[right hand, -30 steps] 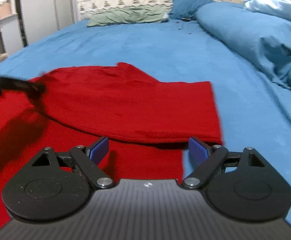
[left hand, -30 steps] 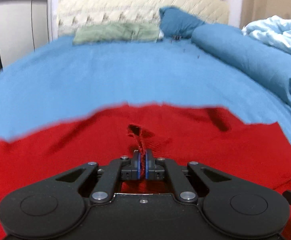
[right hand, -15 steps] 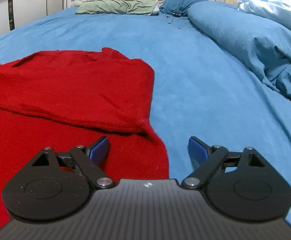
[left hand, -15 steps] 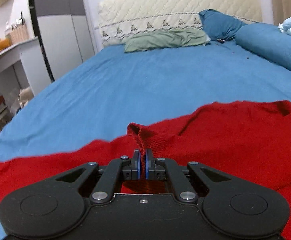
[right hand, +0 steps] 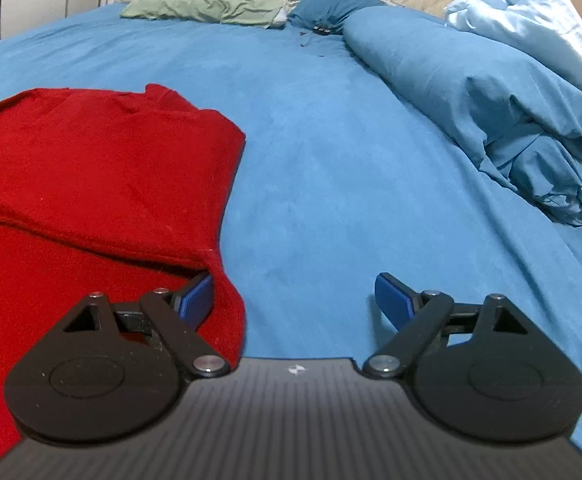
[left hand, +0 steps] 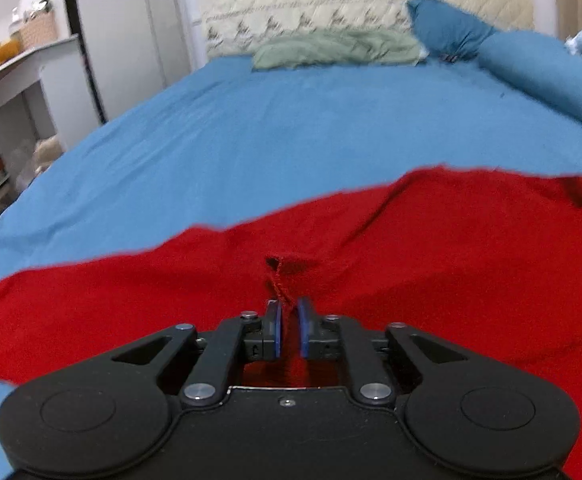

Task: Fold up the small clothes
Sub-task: 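Fold the held sleeve across the body, then open the left tool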

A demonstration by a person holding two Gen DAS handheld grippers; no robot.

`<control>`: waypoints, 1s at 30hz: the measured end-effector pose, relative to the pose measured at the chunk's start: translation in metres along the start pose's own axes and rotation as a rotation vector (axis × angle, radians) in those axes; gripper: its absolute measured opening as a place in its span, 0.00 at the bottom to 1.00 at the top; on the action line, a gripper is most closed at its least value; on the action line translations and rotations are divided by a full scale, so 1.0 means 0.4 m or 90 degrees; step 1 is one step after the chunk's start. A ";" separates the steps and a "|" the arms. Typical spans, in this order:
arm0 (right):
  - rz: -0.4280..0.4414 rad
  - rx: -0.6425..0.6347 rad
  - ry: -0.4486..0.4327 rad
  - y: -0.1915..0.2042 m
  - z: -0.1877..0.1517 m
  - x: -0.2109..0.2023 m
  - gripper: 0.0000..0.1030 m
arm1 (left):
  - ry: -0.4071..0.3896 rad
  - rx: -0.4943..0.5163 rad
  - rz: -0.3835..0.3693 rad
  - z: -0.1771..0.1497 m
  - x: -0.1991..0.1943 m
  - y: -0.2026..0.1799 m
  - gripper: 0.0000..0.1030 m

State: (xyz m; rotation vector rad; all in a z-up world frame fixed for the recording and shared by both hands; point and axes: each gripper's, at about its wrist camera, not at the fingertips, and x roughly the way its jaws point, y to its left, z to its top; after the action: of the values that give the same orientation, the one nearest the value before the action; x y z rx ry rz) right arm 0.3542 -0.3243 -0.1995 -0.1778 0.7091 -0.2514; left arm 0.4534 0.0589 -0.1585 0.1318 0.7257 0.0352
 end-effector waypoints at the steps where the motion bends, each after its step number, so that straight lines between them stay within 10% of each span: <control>1: 0.007 -0.009 0.007 -0.003 0.007 -0.008 0.97 | 0.009 0.001 0.014 -0.009 -0.007 0.010 0.17; 7: 0.157 -0.005 -0.053 0.030 0.081 -0.110 0.99 | -0.021 -0.005 -0.029 -0.002 -0.089 0.036 0.53; 11: 0.239 0.011 -0.057 0.120 0.124 -0.044 0.99 | -0.037 -0.015 -0.089 0.034 -0.081 -0.020 0.57; 18: 0.238 0.071 0.018 0.093 0.098 0.069 0.96 | -0.021 0.001 -0.130 0.021 -0.021 -0.065 0.58; 24: 0.189 0.096 -0.026 0.030 0.227 0.096 0.97 | -0.004 -0.007 -0.128 -0.001 0.014 -0.063 0.58; 30: 0.216 0.130 0.057 -0.048 0.348 0.261 0.79 | -0.005 -0.001 -0.130 0.001 0.022 -0.066 0.58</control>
State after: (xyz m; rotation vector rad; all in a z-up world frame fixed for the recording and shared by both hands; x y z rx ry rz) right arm 0.5193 -0.3620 -0.1554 0.1493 0.7843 -0.0052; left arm 0.4600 0.0333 -0.1674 0.0552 0.7289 -0.1591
